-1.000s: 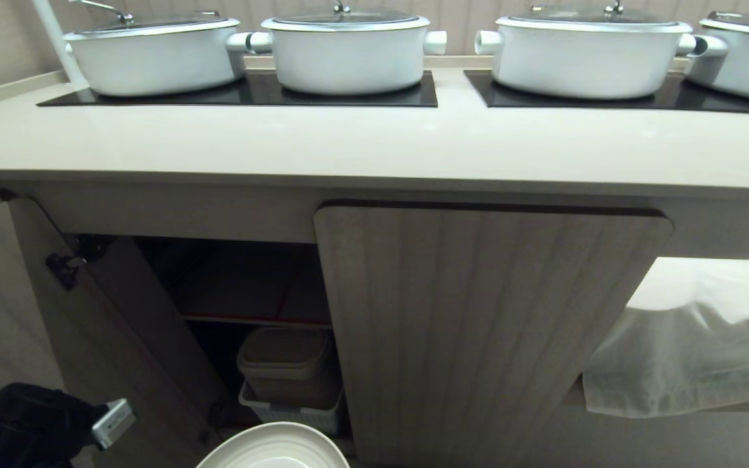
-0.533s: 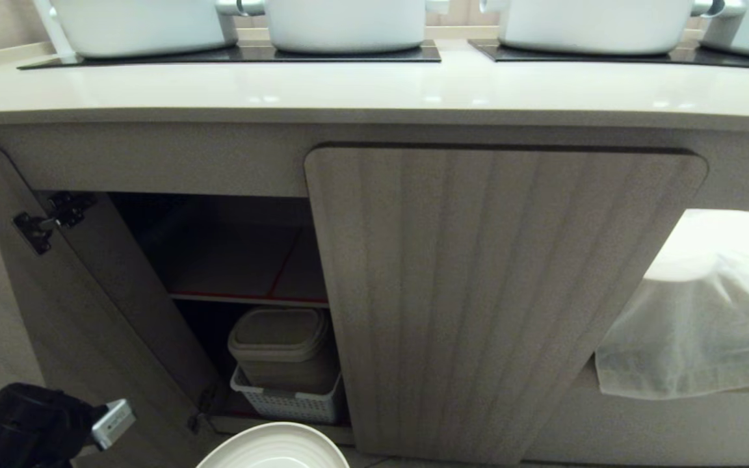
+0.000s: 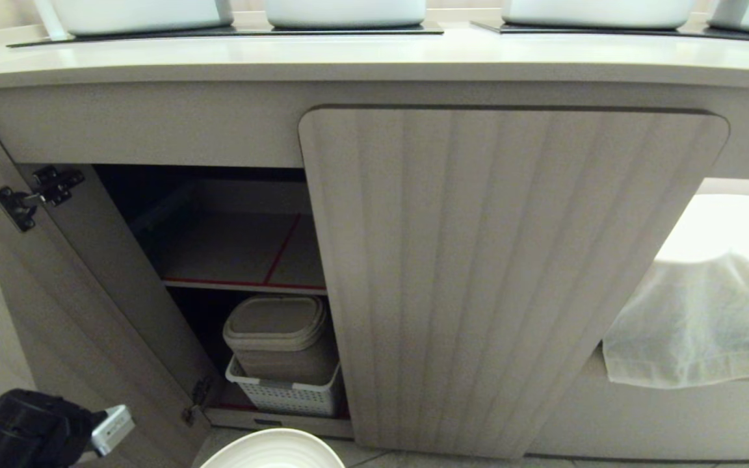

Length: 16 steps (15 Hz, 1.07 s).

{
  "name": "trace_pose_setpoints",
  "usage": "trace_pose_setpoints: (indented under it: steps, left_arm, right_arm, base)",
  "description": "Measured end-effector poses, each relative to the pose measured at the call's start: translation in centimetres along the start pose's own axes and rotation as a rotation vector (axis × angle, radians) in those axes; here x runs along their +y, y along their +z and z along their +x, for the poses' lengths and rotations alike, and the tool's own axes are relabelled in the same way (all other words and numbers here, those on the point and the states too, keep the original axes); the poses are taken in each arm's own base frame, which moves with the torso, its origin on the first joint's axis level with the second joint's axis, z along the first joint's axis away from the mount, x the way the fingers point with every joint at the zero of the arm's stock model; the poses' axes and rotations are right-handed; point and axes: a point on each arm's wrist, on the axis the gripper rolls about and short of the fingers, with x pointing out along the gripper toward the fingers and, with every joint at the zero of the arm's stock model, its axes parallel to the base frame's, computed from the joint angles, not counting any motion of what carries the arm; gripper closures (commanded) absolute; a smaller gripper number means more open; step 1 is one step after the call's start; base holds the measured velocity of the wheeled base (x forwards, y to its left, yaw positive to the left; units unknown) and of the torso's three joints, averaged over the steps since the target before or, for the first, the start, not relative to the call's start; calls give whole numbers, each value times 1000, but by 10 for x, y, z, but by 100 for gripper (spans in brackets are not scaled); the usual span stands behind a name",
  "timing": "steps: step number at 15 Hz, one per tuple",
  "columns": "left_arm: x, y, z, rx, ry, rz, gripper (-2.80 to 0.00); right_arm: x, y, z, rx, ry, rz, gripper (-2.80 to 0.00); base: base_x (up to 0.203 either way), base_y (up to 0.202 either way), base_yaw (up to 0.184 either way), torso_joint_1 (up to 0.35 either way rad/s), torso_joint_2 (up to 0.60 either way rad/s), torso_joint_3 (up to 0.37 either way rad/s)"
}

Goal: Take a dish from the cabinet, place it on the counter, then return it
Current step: Put it back into the cabinet

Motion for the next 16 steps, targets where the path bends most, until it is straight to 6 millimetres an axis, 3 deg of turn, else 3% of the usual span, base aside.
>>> trace_pose_setpoints:
  steps: [10, 16]
  left_arm:
    - [0, 0, 0, 0, 0, -6, 0]
    - [1, 2, -2, -39, 23, -112, 0]
  right_arm:
    - [0, 0, 0, 0, 1, 0, 0]
    - [0, 0, 0, -1, 1, -2, 0]
  base:
    - [0, 0, 0, 0, 0, 0]
    - [0, 0, 0, 0, 0, 0]
